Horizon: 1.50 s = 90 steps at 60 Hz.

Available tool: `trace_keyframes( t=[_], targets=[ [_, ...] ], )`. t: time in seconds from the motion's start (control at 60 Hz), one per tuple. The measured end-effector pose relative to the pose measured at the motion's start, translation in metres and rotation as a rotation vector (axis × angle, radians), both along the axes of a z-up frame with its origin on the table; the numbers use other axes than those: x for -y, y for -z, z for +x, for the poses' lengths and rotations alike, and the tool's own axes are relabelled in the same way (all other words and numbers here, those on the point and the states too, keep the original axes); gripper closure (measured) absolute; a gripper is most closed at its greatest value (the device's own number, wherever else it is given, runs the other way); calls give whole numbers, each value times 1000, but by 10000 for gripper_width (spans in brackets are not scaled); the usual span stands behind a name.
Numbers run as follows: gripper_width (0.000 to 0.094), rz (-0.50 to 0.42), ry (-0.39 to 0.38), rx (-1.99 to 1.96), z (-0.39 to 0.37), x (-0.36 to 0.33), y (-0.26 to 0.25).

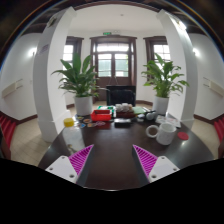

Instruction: Pour water

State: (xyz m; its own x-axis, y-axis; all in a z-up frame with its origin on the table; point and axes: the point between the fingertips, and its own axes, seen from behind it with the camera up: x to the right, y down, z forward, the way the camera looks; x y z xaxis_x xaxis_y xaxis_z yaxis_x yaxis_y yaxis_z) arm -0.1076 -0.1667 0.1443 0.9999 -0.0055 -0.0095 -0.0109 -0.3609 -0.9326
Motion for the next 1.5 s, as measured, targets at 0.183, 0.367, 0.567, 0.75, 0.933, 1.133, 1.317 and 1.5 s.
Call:
trace_keyframes(
  t=[0.183, 0.367, 0.567, 0.75, 0.933, 1.133, 1.317, 1.5],
  targets=[
    [183, 73, -94, -164, -94, -6, 48],
    [182, 99, -145, -185, -135, -42, 62],
    [182, 90, -190, -55, -161, -88, 78],
    [187, 114, -195, 11, -170, -115, 72],
    [399, 138, -201, -13, -173, -125, 69],
    [484, 175, -186, -64, -170, -125, 69],
    [484, 153, -218, -86, -168, -125, 69],
    [484, 138, -159, -282, -119, -123, 31]
  ],
)
